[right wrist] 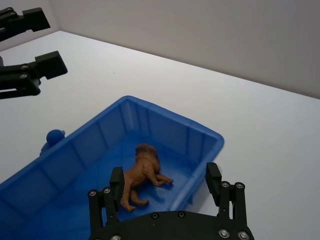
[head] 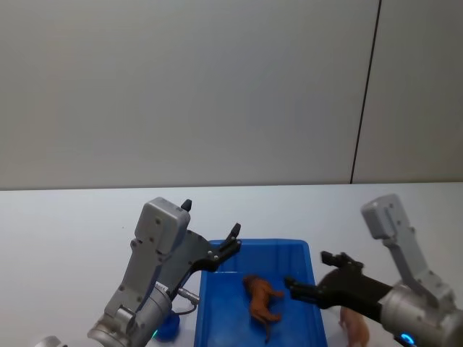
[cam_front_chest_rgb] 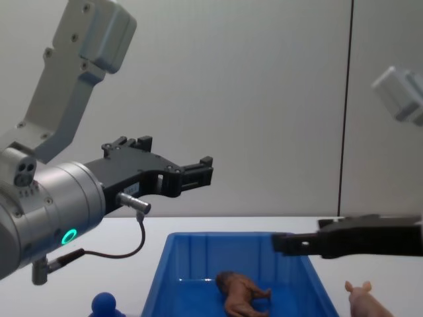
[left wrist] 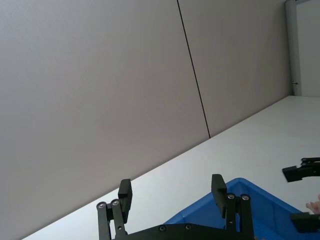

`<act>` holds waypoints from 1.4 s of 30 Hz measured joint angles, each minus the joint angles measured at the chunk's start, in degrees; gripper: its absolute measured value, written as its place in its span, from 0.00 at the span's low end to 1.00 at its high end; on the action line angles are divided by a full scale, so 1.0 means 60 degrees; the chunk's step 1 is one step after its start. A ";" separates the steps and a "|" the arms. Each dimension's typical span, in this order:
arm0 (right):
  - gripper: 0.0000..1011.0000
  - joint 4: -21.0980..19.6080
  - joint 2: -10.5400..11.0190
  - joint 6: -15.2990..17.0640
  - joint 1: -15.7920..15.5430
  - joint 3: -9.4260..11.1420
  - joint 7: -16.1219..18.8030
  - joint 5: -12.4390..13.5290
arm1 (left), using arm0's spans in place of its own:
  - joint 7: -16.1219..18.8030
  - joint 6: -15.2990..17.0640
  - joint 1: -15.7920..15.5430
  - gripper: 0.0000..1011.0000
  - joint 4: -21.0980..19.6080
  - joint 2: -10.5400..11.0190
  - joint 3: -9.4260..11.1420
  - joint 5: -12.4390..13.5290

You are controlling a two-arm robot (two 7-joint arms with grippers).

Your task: Pick up the two dolls from the table and place them into the box.

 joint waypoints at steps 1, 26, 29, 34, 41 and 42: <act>0.99 -0.0088 0.0051 -0.0020 -0.0074 0.0020 -0.0095 0.0033 | 0.0000 0.0000 0.0000 0.99 0.0000 0.0000 0.0000 0.0000; 0.99 -0.1494 0.1098 0.0209 -0.1822 0.0482 -0.1755 0.1064 | 0.0001 0.0000 0.0000 0.99 0.0001 0.0000 0.0000 0.0000; 0.99 -0.1394 0.1100 0.0304 -0.1872 0.0481 -0.1836 0.1099 | 0.0000 0.0000 0.0000 0.99 0.0000 0.0000 0.0000 0.0000; 0.99 -0.1232 0.1074 0.0421 -0.1903 0.0441 -0.1906 0.1097 | 0.0001 0.0000 0.0000 0.99 0.0000 0.0000 0.0000 0.0000; 0.96 -0.0983 0.0994 0.0513 -0.1896 0.0362 -0.1959 0.0996 | 0.0000 0.0000 0.0000 0.99 0.0001 0.0000 0.0000 0.0000; 0.95 -0.0964 0.0986 0.0518 -0.1892 0.0356 -0.1959 0.0987 | 0.0000 0.0000 0.0000 0.99 0.0000 0.0000 0.0000 0.0000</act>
